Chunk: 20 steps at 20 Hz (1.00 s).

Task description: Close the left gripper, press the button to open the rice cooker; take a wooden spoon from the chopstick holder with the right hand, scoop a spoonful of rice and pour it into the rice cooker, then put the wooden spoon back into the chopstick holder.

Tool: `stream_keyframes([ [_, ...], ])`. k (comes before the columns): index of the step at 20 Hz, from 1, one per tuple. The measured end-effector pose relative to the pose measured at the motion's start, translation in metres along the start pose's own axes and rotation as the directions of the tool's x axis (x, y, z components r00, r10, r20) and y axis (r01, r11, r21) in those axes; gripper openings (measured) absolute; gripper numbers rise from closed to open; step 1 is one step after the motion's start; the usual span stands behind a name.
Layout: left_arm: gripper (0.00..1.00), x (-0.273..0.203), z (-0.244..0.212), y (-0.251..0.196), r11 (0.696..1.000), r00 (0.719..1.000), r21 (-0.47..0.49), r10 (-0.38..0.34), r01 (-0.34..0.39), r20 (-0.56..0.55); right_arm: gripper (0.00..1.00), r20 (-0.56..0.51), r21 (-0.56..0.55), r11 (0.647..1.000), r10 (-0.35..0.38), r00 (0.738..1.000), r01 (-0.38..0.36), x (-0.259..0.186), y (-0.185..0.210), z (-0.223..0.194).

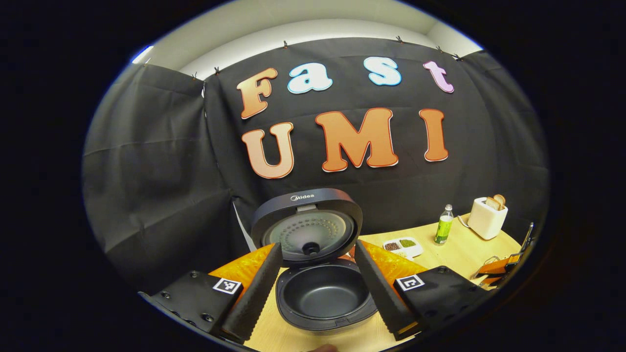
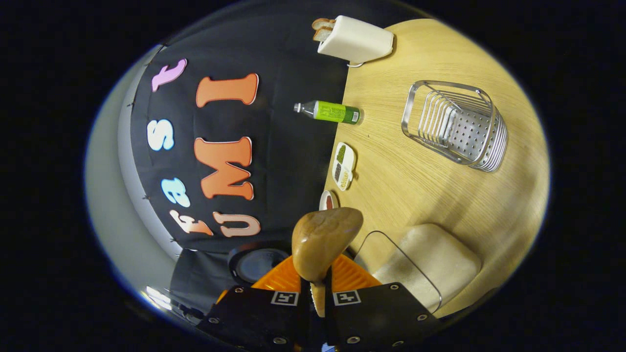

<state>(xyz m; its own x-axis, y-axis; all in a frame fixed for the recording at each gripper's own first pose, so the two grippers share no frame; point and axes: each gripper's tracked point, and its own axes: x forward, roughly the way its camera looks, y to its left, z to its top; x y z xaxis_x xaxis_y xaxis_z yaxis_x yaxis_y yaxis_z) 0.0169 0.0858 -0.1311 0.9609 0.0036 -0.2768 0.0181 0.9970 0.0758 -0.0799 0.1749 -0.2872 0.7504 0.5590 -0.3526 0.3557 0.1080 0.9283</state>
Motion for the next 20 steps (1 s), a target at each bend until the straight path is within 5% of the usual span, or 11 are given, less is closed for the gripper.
stream_keyframes([
  [6, 0.92, -0.008, 0.000, 0.017, 0.997, 0.998, -0.048, 0.054, -0.054, 0.018, 0.12, -0.037, 0.182, 0.976, 0.127, 0.991, -0.118, 0.007, 0.055, 0.002],
  [13, 1.00, -0.032, -0.003, 0.067, 0.981, 0.983, -0.069, 0.182, -0.179, 0.038, 0.11, -0.149, 0.251, 0.961, 0.157, 0.976, -0.117, 0.046, 0.108, -0.031],
  [20, 0.99, -0.060, -0.016, 0.128, 0.954, 0.954, -0.051, 0.297, -0.295, 0.035, 0.11, -0.271, 0.200, 0.976, 0.135, 0.953, -0.081, 0.104, 0.147, -0.088],
])
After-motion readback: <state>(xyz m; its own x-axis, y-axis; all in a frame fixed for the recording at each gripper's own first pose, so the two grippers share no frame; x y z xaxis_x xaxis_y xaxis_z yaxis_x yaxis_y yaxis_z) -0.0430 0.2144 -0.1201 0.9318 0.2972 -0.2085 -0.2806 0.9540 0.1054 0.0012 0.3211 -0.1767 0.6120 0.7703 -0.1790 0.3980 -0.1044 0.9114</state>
